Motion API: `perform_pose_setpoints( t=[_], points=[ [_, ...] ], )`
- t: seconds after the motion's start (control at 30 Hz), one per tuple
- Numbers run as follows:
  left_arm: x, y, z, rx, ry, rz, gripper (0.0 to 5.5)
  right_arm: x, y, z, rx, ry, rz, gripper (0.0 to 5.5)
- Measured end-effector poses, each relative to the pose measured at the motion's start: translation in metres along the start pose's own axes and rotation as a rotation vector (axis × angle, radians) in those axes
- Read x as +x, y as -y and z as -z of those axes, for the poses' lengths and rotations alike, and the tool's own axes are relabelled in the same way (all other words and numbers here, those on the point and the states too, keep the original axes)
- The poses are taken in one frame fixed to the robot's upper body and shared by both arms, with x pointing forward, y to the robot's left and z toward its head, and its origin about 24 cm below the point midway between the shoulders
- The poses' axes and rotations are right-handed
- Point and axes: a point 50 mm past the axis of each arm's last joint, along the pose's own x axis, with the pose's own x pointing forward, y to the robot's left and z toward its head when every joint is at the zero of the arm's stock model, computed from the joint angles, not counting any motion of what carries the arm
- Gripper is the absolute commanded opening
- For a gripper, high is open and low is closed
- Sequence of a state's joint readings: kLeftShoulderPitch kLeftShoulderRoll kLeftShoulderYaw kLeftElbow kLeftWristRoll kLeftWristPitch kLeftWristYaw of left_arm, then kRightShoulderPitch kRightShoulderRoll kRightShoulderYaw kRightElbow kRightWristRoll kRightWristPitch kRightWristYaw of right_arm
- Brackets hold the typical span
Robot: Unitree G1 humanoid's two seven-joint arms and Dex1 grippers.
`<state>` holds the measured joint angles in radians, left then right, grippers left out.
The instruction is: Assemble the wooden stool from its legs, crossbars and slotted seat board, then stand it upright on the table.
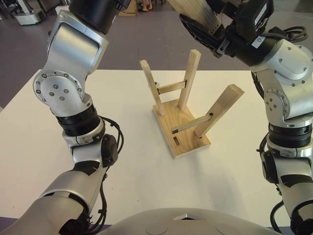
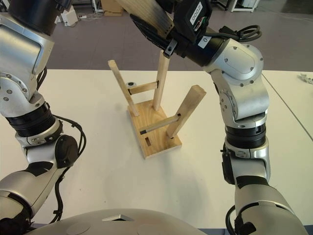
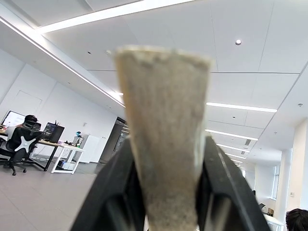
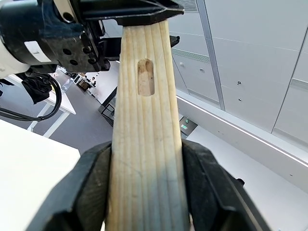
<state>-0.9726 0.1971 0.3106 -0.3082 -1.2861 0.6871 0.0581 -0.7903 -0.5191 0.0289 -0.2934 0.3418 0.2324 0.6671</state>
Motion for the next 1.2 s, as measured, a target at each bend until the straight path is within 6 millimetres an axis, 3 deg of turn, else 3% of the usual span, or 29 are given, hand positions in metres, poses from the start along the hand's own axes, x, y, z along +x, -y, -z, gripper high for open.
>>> perform_pose_setpoints(
  t=[0.1, 0.23, 0.3, 0.37, 0.4, 0.5, 0.57, 0.67, 0.73, 0.8, 0.93, 1.2],
  points=[
    [-0.001, -0.002, -0.005, -0.001, 0.034, -0.024, 1.02, 0.001, -0.002, 0.001, -0.012, -0.01, -0.012, 3.17],
    [-0.018, -0.013, -0.012, 0.014, 0.061, -0.095, 1.02, -0.007, 0.01, -0.001, 0.094, 0.005, 0.065, 3.2],
    [-0.054, -0.022, -0.015, 0.047, 0.012, -0.17, 1.02, -0.032, 0.042, 0.004, 0.189, -0.062, 0.258, 3.2],
    [-0.078, -0.027, -0.014, 0.059, -0.033, -0.235, 1.02, -0.052, 0.057, 0.016, 0.244, -0.154, 0.35, 3.2],
    [-0.091, -0.027, -0.012, 0.069, -0.067, -0.262, 1.02, -0.063, 0.059, 0.032, 0.295, -0.232, 0.382, 3.2],
    [-0.129, -0.031, 0.005, 0.096, -0.212, -0.381, 1.02, -0.114, 0.028, 0.104, 0.452, -0.559, 0.421, 3.2],
    [-0.151, -0.035, 0.022, 0.135, -0.318, -0.477, 1.02, -0.139, -0.003, 0.136, 0.506, -0.717, 0.378, 3.2],
    [-0.192, -0.036, 0.064, 0.056, -0.452, -0.636, 1.02, -0.177, -0.058, 0.173, 0.534, -0.933, 0.293, 3.2],
    [-0.201, -0.034, 0.077, 0.004, -0.413, -0.696, 1.02, -0.195, -0.09, 0.186, 0.49, -1.055, 0.185, 3.2],
    [-0.206, -0.035, 0.081, -0.028, -0.35, -0.753, 1.02, -0.199, -0.106, 0.189, 0.444, -1.069, 0.093, 3.2],
    [-0.216, -0.036, 0.083, -0.081, -0.244, -0.863, 1.02, -0.186, -0.128, 0.18, 0.434, -0.977, -0.055, 3.2],
    [-0.219, -0.04, 0.1, -0.11, -0.192, -0.974, 1.02, -0.165, -0.154, 0.168, 0.473, -0.877, -0.166, 3.2]
  ],
)
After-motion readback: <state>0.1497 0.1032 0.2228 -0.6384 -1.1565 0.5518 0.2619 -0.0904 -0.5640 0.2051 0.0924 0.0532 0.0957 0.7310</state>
